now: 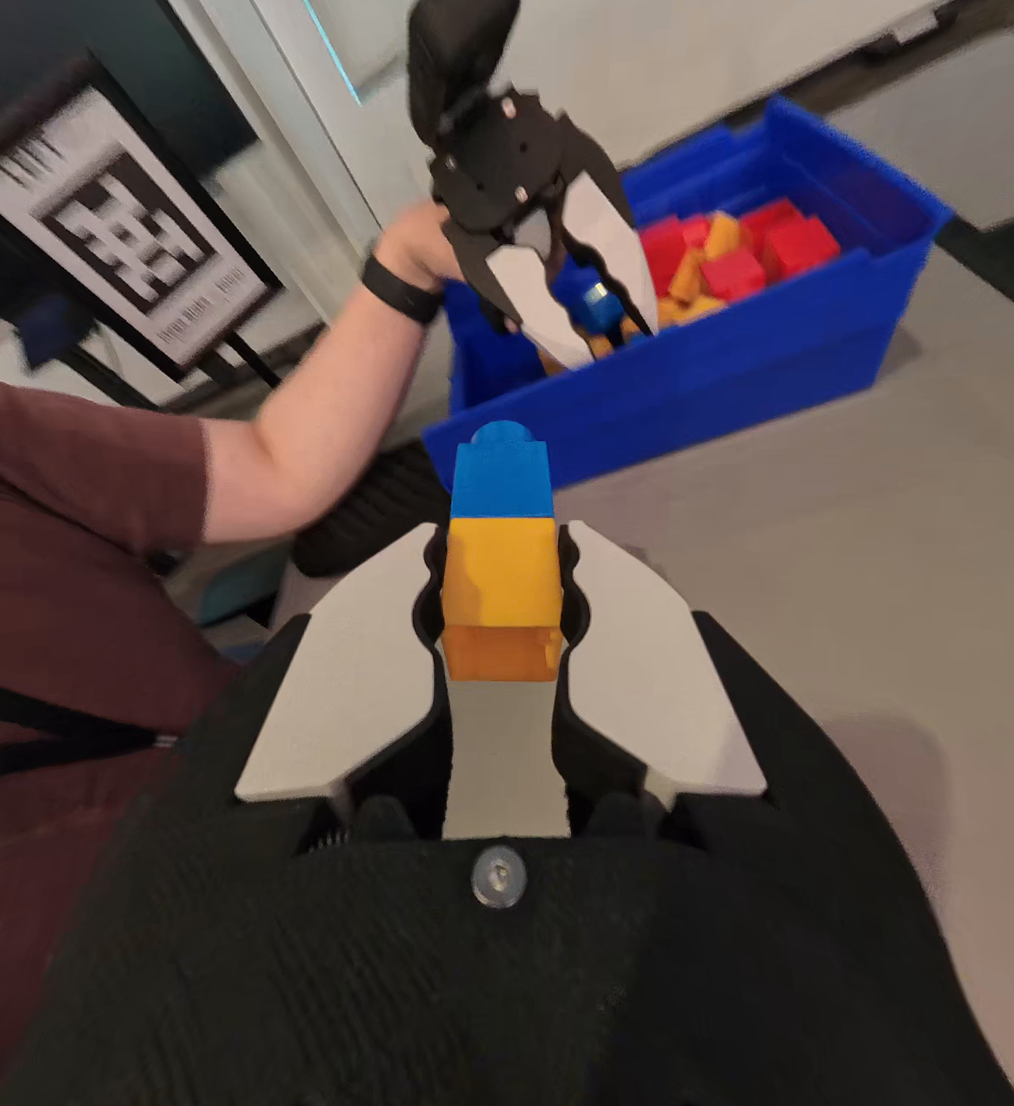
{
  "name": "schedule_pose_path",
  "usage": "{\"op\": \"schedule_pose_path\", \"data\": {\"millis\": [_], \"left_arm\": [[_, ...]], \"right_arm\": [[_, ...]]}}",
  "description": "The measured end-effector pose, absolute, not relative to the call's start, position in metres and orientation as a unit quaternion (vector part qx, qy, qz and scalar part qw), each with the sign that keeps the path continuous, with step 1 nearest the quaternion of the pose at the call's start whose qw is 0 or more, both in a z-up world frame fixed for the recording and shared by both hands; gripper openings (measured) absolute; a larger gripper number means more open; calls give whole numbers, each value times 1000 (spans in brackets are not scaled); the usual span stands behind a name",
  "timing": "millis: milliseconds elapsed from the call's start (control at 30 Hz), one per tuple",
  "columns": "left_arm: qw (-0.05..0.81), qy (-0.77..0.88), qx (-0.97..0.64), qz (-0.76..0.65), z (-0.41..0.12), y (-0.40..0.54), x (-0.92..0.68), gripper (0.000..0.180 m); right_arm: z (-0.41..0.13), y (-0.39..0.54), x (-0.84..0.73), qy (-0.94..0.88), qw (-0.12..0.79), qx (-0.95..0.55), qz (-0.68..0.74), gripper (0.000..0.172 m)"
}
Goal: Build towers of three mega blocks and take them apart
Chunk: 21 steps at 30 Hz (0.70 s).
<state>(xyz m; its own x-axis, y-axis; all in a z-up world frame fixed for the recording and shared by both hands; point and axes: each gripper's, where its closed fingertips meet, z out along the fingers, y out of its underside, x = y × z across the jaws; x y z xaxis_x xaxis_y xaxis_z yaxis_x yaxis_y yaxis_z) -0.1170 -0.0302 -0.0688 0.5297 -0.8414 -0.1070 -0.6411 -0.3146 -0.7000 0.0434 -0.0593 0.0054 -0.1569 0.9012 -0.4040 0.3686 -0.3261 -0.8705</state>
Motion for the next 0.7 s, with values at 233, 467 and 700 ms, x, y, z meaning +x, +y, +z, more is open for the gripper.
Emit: {"op": "schedule_pose_path", "data": {"millis": [233,467,700], "left_arm": [[611,423,-625,-237,95,-63,-46,41],[555,393,-615,-399,100,-72,50,60],[556,383,-568,-471,102,-73,58,35]], "right_arm": [[98,-64,63,-425,371,-430,705,36],[114,-69,71,-416,450,-384,691,36],[96,-72,57,-461,430,-413,657,36]]}}
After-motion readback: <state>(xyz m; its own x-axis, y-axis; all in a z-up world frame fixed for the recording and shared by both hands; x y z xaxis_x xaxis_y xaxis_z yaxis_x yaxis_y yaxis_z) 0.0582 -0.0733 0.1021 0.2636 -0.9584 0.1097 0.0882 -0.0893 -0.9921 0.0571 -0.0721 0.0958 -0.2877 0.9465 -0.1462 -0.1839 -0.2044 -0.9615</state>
